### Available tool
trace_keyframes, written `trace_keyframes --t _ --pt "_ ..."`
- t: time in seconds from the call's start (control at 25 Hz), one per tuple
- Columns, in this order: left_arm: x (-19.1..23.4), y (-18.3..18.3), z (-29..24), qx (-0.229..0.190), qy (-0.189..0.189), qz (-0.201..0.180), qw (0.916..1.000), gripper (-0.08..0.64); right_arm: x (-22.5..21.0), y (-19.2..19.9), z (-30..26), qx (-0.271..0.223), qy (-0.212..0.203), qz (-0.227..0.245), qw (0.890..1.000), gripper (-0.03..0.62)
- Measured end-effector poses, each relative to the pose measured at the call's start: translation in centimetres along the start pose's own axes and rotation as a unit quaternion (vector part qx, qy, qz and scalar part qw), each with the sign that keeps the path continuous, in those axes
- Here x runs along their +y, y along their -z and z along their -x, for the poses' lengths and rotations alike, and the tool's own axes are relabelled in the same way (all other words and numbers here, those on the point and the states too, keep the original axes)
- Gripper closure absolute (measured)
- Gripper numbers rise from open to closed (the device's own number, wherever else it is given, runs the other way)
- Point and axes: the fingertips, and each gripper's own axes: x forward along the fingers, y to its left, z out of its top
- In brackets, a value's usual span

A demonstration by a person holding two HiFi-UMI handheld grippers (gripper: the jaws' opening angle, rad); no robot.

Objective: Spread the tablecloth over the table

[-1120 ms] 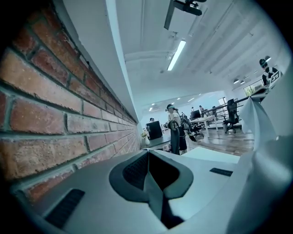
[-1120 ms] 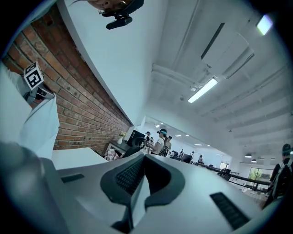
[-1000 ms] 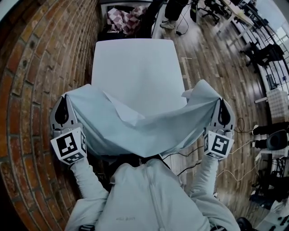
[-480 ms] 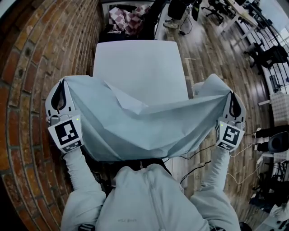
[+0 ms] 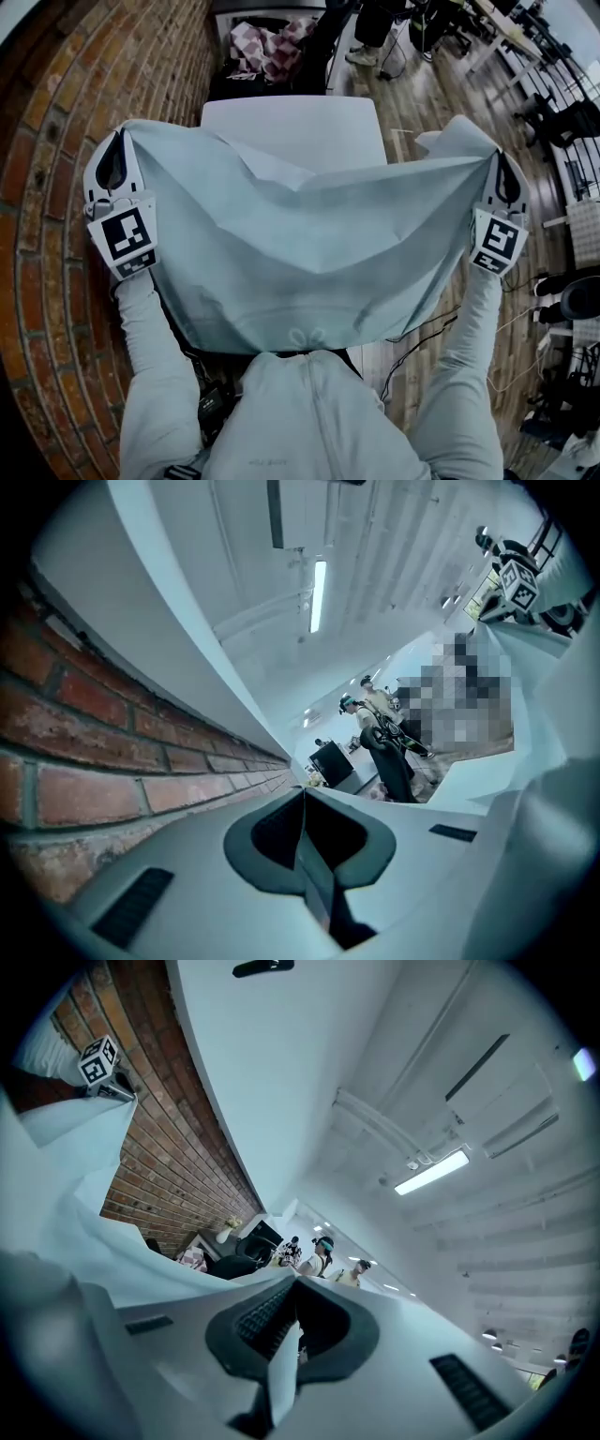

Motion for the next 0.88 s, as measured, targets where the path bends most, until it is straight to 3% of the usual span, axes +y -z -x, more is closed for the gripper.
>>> trace_keyframes --t 0.2,0.4,0.56,0.88 --pt "0.7 -0.3 -3.6 0.005 -0.013 -0.021 0.9997 0.535 -1.2 -0.9 -5.5 -0.02 -0.005 0.018 1.0 0.571" --pt "0.8 1.1 -7.1 0.033 -0.036 -0.04 0.998 0.535 0.3 -1.6 -10.8 -0.043 -0.035 0.034 0.998 0.571" --pt "1.0 0.9 -9.9 0.032 -0.048 -0.061 0.9965 0.535 0.4 -1.8 -14.1 -0.054 -0.039 0.036 0.997 0.571" --pt "2.1 3.9 -16.5 0.045 -0.047 -0.101 0.9928 0.535 0.9 0.6 -21.4 -0.021 -0.018 0.01 1.0 0.571"
